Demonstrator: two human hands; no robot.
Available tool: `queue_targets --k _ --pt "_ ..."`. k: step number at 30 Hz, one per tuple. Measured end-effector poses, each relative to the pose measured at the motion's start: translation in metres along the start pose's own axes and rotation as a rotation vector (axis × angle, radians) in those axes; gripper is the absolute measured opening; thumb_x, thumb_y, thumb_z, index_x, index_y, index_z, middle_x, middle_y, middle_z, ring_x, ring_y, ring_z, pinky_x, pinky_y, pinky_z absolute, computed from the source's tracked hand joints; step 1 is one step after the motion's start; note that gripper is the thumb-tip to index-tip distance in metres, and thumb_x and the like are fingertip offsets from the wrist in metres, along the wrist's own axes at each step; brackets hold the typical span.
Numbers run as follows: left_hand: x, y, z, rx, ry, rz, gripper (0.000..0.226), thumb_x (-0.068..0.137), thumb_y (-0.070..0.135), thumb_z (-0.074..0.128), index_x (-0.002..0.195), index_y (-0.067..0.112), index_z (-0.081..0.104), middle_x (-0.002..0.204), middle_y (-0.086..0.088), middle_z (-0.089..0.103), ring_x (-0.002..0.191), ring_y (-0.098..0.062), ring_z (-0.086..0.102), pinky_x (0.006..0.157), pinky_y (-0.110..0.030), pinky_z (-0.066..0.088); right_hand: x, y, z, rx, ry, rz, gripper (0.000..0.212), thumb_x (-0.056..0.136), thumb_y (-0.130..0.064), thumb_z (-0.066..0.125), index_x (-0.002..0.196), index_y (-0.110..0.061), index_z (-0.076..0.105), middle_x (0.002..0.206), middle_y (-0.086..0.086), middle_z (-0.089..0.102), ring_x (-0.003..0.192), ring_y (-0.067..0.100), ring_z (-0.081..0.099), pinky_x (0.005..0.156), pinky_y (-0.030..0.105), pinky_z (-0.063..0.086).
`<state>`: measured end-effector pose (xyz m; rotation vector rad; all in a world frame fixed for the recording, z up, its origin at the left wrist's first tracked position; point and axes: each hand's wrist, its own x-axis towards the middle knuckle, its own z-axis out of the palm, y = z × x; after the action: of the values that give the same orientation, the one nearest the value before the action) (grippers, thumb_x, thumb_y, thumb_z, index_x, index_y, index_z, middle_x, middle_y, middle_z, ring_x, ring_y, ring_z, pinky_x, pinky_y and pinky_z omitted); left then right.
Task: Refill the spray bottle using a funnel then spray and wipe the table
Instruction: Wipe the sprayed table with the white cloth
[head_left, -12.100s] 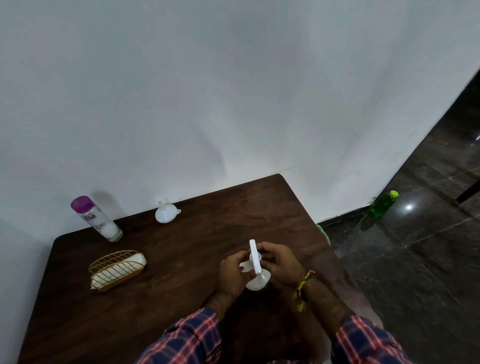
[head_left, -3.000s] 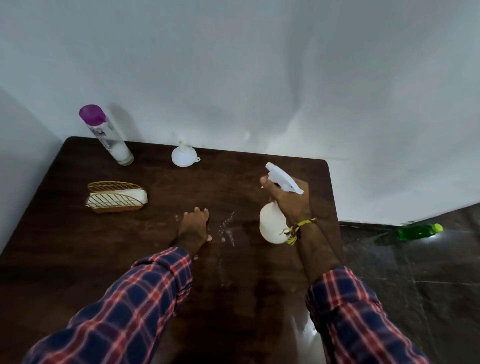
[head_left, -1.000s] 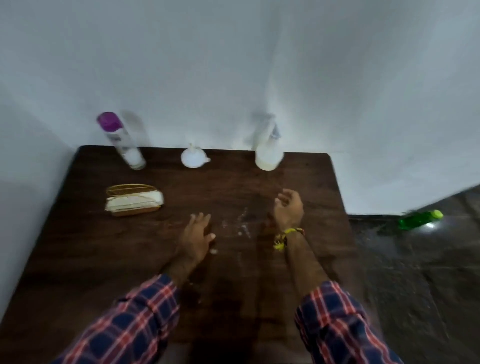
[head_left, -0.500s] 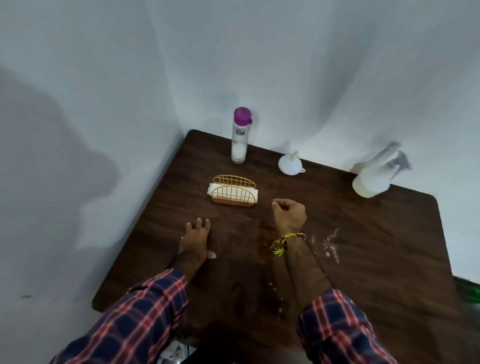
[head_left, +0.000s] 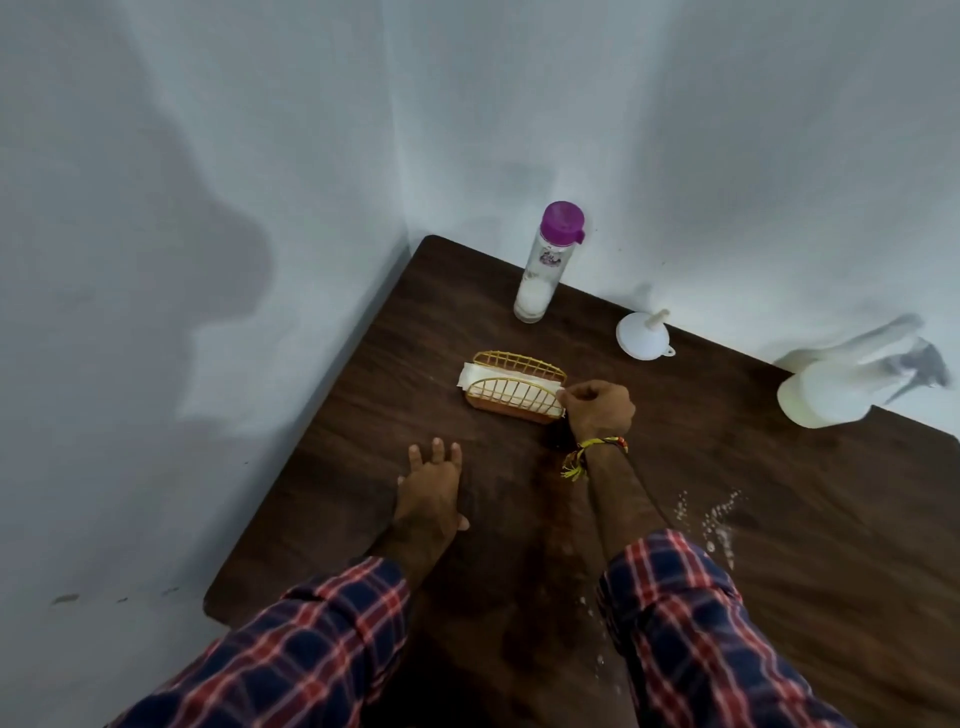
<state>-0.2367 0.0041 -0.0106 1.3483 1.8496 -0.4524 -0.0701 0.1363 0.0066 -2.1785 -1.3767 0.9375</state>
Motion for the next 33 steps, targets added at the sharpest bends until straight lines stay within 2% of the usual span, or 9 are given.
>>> queue_targets --k 3,10,14,17,20,23,26,29,33 --pt "-0.001 0.000 -0.001 0.000 0.004 0.009 0.108 0.080 0.029 0.075 0.154 0.022 -0.003 0.162 -0.006 -0.008 0.148 -0.038 -0.006 0.117 -0.053 0.023 -0.005 -0.002 -0.003 -0.019 0.031 -0.052 0.007 0.078 -0.024 0.079 0.080 -0.018 0.076 0.084 -0.001 0.074 0.084 0.013 0.068 0.078 0.025 0.052" --pt "-0.010 0.003 -0.004 0.001 0.030 -0.002 0.107 0.080 0.027 0.076 0.154 0.022 -0.002 0.162 -0.007 -0.007 0.148 -0.037 -0.004 0.117 -0.053 0.022 -0.035 -0.013 -0.032 0.107 0.221 -0.596 0.011 0.075 -0.010 0.069 0.075 -0.011 0.059 0.066 -0.004 0.063 0.058 0.014 0.061 0.057 0.032 0.053" --pt "-0.015 0.007 -0.010 -0.009 0.007 -0.017 0.108 0.079 0.025 0.077 0.154 0.021 -0.002 0.162 -0.006 -0.008 0.148 -0.037 -0.005 0.117 -0.054 0.021 -0.068 -0.026 -0.060 0.209 0.347 -0.753 0.010 0.083 -0.002 0.064 0.091 -0.007 0.059 0.080 -0.001 0.063 0.068 0.012 0.060 0.066 0.020 0.050" --pt "-0.023 0.012 -0.006 -0.029 0.035 -0.034 0.107 0.080 0.023 0.076 0.154 0.019 -0.001 0.162 -0.007 -0.008 0.148 -0.038 -0.005 0.118 -0.056 0.016 -0.100 -0.022 -0.089 0.396 0.428 -0.693 0.009 0.090 0.000 0.061 0.099 -0.001 0.062 0.090 0.004 0.066 0.078 0.007 0.062 0.075 0.011 0.049" --pt "-0.039 0.024 0.004 -0.086 0.229 0.025 0.080 0.089 0.025 0.065 0.153 0.019 0.017 0.162 -0.009 0.009 0.149 -0.032 0.007 0.119 -0.051 0.017 -0.122 0.005 -0.120 0.535 0.384 -0.554 0.011 0.092 -0.004 0.062 0.103 -0.002 0.065 0.093 0.002 0.066 0.083 0.000 0.062 0.077 0.012 0.049" --pt "-0.071 0.059 0.017 -0.601 0.394 0.234 0.044 0.095 0.033 0.056 0.138 0.021 0.050 0.143 -0.004 0.051 0.132 -0.018 0.046 0.106 -0.031 0.038 -0.133 0.043 -0.151 0.609 0.241 -0.394 0.011 0.091 -0.006 0.064 0.101 -0.006 0.068 0.093 0.005 0.069 0.080 0.002 0.062 0.074 0.016 0.051" --pt "-0.112 0.102 0.027 -1.236 -0.064 0.360 0.031 0.096 0.037 0.056 0.124 0.026 0.057 0.126 -0.004 0.064 0.113 -0.015 0.062 0.094 -0.033 0.053 -0.143 0.075 -0.174 0.736 0.070 -0.234 0.011 0.092 -0.005 0.063 0.101 -0.006 0.069 0.085 0.004 0.068 0.072 0.005 0.061 0.065 0.019 0.052" --pt "-0.129 0.126 0.041 -1.419 -0.429 0.369 0.033 0.095 0.036 0.058 0.125 0.022 0.059 0.119 -0.010 0.068 0.108 -0.025 0.067 0.090 -0.044 0.056 -0.148 0.101 -0.190 0.861 -0.074 -0.124 0.012 0.091 -0.005 0.062 0.102 -0.003 0.067 0.079 0.003 0.066 0.067 0.008 0.059 0.058 0.022 0.051" --pt "-0.134 0.133 0.056 -1.434 -0.271 0.369 0.035 0.079 0.007 0.077 0.112 0.007 0.067 0.095 -0.016 0.071 0.075 -0.019 0.069 0.062 -0.027 0.058 -0.146 0.134 -0.199 0.730 -0.095 0.002 0.011 0.091 -0.002 0.062 0.101 -0.002 0.067 0.080 0.012 0.065 0.052 0.005 0.056 0.041 0.018 0.045"
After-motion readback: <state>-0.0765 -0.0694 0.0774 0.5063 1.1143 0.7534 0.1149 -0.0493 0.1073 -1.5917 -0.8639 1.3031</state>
